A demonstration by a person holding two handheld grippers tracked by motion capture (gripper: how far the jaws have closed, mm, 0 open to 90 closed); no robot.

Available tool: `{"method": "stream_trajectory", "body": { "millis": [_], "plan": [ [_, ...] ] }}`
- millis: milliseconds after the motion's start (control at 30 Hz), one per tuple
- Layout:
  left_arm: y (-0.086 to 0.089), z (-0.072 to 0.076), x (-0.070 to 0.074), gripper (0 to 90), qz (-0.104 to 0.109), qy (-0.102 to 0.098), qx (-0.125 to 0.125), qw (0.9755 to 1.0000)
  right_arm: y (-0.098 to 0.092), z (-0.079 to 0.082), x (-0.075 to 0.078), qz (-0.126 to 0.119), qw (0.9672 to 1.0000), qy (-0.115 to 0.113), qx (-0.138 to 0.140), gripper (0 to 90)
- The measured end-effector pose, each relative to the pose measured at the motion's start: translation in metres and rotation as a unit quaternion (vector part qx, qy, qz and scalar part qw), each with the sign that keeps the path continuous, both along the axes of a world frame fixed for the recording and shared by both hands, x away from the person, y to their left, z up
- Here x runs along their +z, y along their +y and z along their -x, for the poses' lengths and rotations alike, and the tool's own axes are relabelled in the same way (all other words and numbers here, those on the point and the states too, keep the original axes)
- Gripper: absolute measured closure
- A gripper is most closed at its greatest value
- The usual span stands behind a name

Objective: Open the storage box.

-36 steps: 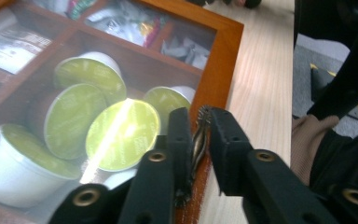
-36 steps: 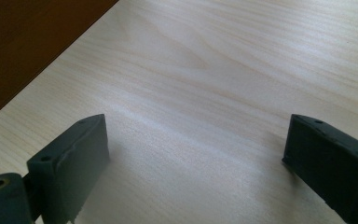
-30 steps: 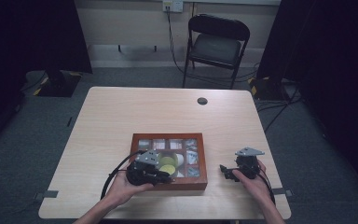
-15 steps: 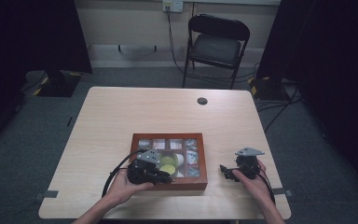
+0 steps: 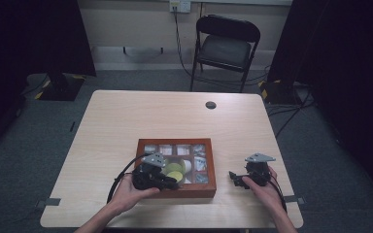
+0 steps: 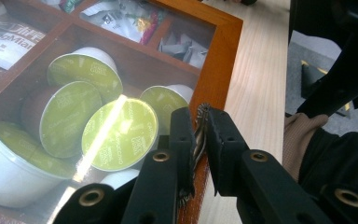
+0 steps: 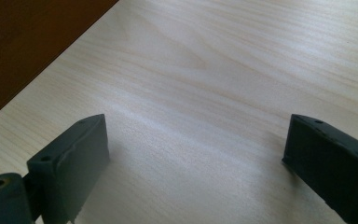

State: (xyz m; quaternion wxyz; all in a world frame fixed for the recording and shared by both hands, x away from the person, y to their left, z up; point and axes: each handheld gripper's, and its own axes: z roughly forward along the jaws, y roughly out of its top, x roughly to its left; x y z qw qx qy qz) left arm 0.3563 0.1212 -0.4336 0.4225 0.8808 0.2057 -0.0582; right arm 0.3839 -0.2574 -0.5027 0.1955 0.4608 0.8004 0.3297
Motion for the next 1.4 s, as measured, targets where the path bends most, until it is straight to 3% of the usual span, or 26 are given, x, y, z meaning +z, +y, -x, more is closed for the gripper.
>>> {"method": "stream_trajectory", "body": {
  "millis": [133,333,567,800,1000,1267,1400],
  "plan": [
    [0.001,-0.001,0.005,81.1,0.005,0.000,0.000,1.0000,0.000,0.000,0.000,0.000,1.0000,0.000,0.000,5.8],
    [0.000,-0.003,0.007,81.1,-0.007,0.006,-0.005,0.9999,0.000,0.000,0.000,0.000,1.0000,0.000,0.000,5.8],
    [0.003,-0.007,0.011,81.2,0.012,0.020,-0.004,0.9997,0.000,0.000,0.000,0.000,1.0000,0.000,0.001,5.8],
    [0.003,-0.009,0.014,81.3,0.004,0.025,-0.012,0.9996,0.000,0.000,0.000,0.000,1.0000,-0.001,0.002,5.8],
    [0.003,-0.011,0.019,81.4,0.018,0.025,-0.005,0.9995,0.000,0.000,0.000,0.000,1.0000,-0.001,0.002,5.7],
    [0.005,-0.012,0.022,81.3,0.022,0.030,0.002,0.9993,0.000,0.000,0.000,0.000,1.0000,-0.001,0.002,5.8],
    [0.005,-0.014,0.025,81.2,0.019,0.041,0.005,0.9990,0.000,0.000,0.000,0.000,1.0000,-0.001,0.002,5.8]
  ]
}}
